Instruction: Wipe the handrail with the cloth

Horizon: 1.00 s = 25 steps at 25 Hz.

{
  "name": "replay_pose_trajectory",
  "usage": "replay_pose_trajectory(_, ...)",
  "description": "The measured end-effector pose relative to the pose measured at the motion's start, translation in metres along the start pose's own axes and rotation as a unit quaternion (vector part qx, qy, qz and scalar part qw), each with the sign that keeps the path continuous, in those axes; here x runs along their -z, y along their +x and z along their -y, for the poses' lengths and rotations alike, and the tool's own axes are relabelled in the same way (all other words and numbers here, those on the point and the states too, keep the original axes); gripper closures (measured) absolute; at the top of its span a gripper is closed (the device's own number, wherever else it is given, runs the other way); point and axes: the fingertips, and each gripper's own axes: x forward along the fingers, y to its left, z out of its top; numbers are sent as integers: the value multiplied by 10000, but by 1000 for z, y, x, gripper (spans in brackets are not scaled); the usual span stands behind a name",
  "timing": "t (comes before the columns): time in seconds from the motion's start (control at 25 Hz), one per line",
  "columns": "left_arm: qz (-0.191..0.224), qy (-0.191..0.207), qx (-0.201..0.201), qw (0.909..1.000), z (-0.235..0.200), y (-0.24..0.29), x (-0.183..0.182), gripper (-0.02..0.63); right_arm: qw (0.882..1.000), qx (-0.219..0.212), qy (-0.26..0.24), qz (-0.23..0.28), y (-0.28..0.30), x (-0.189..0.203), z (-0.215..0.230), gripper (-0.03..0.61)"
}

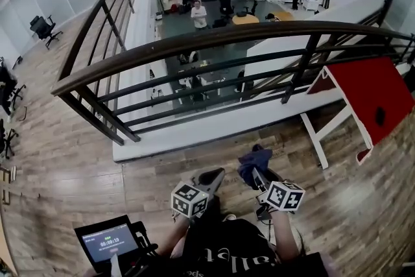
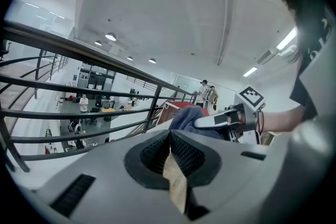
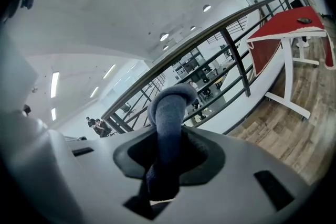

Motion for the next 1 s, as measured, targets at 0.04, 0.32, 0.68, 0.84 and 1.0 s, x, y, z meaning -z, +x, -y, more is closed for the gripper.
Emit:
replay_pose_trajectory(0.04,-3,8,5,10000,7,-1,2,609,10000,-17,-22,-10,-6,2,0,474)
replay_pose_trajectory(0.32,-11,117,-30,9999,31,-17,21,609,9999,-158,-58,6,-29,27,-4,474)
replay_pose_trajectory(0.68,25,205,-102,9997,47,-22,23,609,9996,-241,-129,-12,-44,36,-4,474)
replay_pose_trajectory(0.84,17,205,-127,9997,53,-22,27,609,9996,-254,-149,-34,-49,39,-1,474)
replay_pose_trajectory(1.0,-26,206,-132,9997,59,-19,24,609,9997,-228,-109,-4,-55,31,4,474)
